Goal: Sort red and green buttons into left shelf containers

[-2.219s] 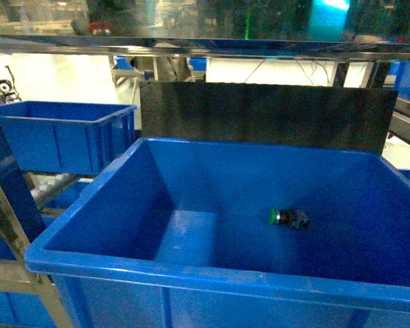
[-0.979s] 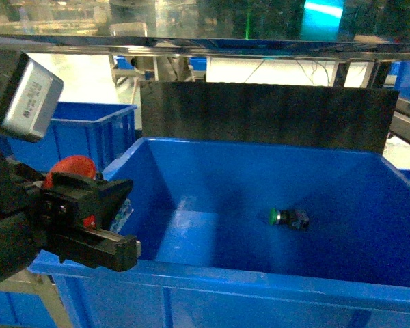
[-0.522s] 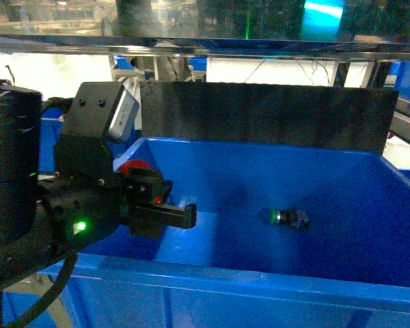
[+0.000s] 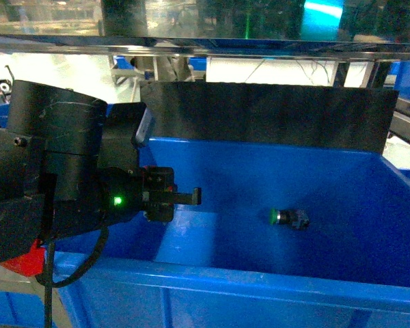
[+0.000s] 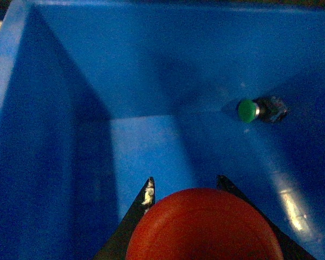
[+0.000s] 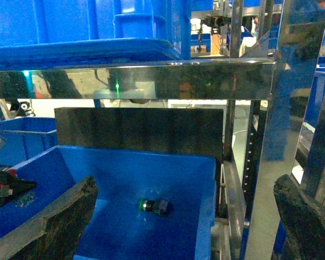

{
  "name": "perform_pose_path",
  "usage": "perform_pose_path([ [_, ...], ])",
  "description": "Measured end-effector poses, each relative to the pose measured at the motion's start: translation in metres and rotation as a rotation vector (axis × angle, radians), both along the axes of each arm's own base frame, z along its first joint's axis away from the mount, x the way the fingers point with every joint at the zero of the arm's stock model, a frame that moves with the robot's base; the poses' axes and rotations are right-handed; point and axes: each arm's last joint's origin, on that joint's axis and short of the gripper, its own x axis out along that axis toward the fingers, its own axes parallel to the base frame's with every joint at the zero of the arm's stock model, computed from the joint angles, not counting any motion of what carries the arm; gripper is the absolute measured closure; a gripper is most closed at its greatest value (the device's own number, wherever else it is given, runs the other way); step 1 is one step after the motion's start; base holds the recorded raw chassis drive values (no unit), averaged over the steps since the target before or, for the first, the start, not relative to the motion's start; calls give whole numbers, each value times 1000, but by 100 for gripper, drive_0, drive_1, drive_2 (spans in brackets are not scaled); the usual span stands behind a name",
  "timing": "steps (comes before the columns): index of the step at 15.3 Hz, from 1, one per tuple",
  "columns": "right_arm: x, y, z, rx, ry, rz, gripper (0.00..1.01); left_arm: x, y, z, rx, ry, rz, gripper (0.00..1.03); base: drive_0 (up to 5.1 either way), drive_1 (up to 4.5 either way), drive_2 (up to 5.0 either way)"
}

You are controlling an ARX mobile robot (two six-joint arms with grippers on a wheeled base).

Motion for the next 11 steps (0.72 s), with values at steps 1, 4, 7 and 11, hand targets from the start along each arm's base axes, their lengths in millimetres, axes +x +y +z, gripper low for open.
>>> perform_pose_path([
  [1, 0, 0, 0, 0, 0, 0, 3, 2, 0, 0, 0, 3, 1, 75, 0, 0, 0],
  [4, 0, 0, 0, 0, 0, 0, 3, 4, -5, 6, -4, -28, -18, 40, 0, 0, 0],
  [7, 0, 0, 0, 0, 0, 0, 3, -15, -9, 30, 7, -127, -54, 5, 0, 0, 0],
  [11, 0, 0, 0, 0, 0, 0, 3, -58, -10, 39, 18, -168, -88, 5, 0, 0, 0],
])
